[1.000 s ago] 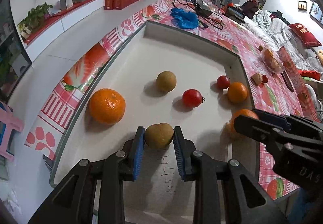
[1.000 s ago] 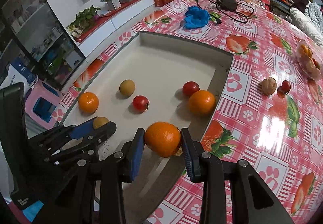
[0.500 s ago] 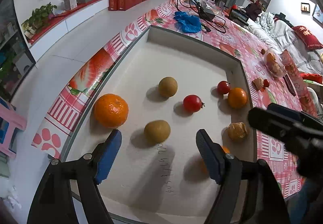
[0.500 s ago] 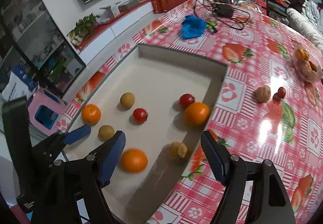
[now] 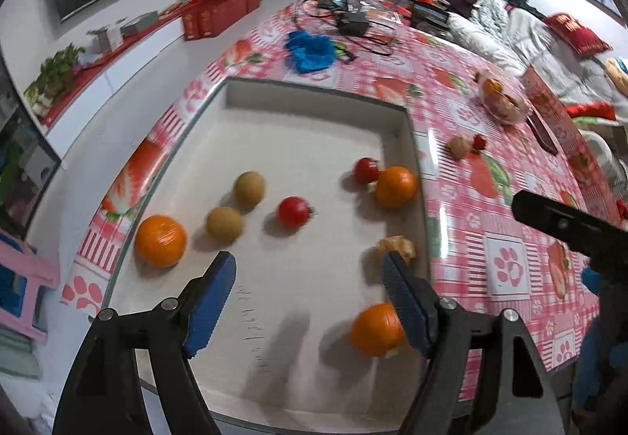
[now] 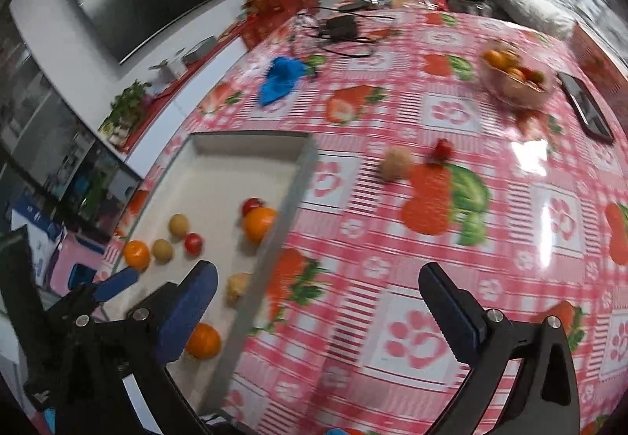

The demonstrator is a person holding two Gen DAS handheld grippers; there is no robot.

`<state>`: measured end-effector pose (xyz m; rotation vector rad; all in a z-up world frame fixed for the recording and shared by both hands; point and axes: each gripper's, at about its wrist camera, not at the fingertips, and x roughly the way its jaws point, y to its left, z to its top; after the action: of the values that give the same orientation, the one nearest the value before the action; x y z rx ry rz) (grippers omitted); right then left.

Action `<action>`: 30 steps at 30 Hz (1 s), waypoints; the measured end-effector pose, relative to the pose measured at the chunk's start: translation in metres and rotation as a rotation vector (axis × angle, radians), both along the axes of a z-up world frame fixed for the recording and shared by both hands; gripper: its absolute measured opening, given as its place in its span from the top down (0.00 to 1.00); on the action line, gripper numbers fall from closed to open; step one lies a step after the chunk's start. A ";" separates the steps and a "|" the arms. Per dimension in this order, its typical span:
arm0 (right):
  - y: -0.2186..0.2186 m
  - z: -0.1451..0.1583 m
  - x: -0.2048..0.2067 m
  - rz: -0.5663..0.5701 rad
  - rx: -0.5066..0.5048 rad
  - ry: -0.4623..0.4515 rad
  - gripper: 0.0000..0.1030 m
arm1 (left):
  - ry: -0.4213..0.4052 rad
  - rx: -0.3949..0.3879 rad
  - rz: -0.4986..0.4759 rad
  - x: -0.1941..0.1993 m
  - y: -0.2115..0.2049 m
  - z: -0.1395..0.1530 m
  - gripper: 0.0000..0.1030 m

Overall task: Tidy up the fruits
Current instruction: 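Move both tools back to the table and grasp a red cherry tomato with the left tool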

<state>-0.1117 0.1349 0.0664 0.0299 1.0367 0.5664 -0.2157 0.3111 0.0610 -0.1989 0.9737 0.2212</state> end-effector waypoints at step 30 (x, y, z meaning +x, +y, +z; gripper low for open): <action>-0.191 -0.065 0.029 -0.327 -0.257 -0.052 0.00 | 0.009 0.165 -0.351 0.165 -0.173 0.022 0.22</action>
<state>-0.0825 -0.0557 0.0013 -0.0410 1.0213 0.1347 -0.0503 0.1382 0.0826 0.1254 0.9779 -0.0203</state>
